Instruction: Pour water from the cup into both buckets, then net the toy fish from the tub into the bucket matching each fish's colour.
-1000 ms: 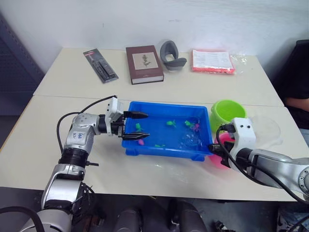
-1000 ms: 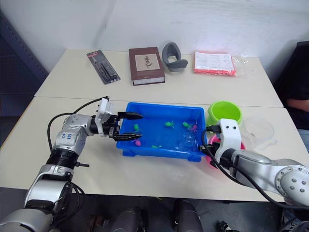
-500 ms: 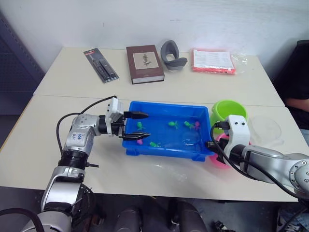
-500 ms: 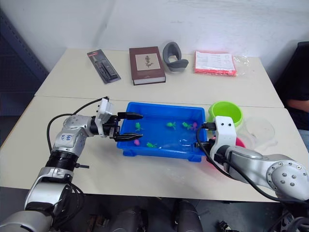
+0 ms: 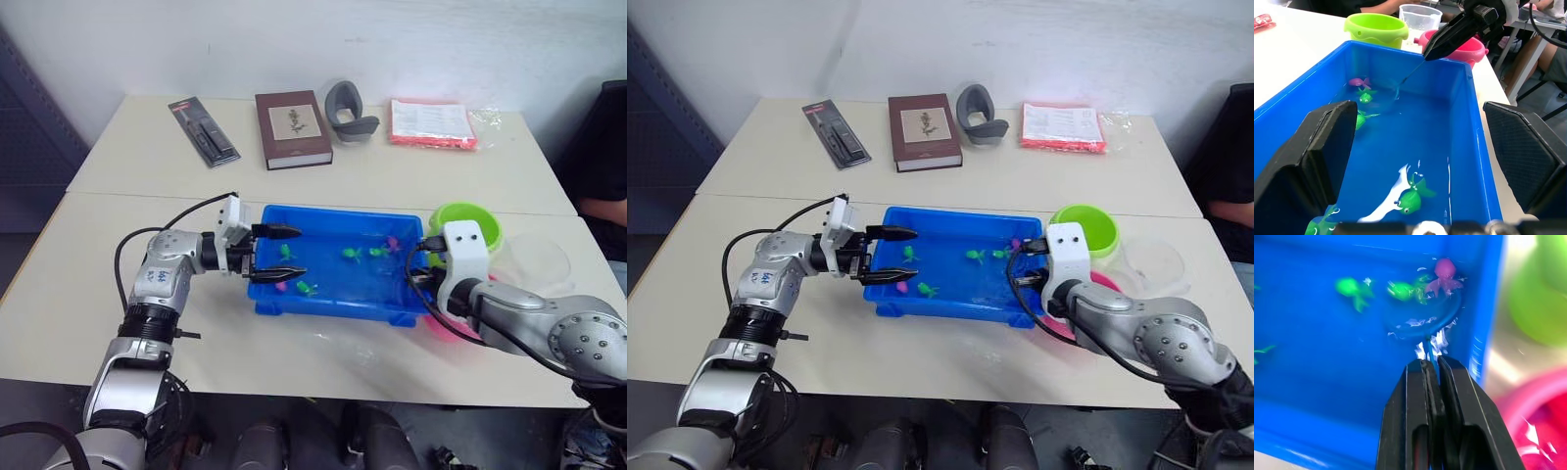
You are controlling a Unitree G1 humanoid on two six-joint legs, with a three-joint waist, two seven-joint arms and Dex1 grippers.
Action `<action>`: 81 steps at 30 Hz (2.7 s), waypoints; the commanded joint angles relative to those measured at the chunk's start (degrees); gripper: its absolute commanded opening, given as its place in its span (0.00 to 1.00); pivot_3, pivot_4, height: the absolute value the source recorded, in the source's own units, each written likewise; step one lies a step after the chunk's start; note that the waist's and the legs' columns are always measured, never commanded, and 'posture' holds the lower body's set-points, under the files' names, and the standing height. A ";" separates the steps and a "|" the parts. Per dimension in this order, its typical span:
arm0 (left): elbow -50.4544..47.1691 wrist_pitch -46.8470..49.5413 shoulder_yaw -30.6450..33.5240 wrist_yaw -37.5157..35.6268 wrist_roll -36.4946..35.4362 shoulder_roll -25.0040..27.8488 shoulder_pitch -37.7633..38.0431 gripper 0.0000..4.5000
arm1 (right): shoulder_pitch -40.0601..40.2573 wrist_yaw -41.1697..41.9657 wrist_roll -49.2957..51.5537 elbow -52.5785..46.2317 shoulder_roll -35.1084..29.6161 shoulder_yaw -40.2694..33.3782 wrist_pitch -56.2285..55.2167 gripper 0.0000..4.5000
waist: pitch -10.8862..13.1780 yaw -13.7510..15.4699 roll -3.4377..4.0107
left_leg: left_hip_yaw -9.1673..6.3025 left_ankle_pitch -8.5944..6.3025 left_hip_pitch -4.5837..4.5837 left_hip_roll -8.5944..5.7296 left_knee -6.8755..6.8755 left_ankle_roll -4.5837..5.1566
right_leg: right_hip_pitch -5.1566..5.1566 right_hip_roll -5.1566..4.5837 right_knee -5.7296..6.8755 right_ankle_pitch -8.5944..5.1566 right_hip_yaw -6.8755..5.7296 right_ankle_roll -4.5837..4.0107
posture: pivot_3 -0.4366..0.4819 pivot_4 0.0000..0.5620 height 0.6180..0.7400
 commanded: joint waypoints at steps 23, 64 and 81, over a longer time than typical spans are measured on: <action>0.36 -1.37 0.44 -0.80 -0.49 -0.66 -0.58 0.99 | -2.92 -2.78 1.33 -1.08 -0.65 -4.33 3.67 0.00 | 0.00 0.13 0.00 | -0.20 0.03 -0.33 -0.07 0.09 0.05 | -0.06 0.17 -0.14 0.03 -0.32 0.06 | 0.48 0.27 1.00; -0.11 -0.66 4.35 -1.57 -0.78 11.00 3.69 0.99 | -6.78 21.02 -19.80 -2.07 17.85 -8.93 14.91 0.00 | 0.00 -0.76 0.01 | 0.11 0.03 -0.47 -0.10 0.06 0.05 | -0.56 0.27 0.22 0.03 -0.38 0.05 | 0.48 0.27 1.00; -5.33 5.00 0.57 -3.61 -3.05 4.26 -0.75 0.99 | 32.52 38.02 -19.53 -30.45 7.73 -37.12 -0.82 0.00 | -0.02 0.54 -0.02 | 0.11 0.04 -0.45 -0.19 0.12 0.06 | -0.53 0.31 0.26 0.05 -0.29 0.09 | 0.48 0.27 1.00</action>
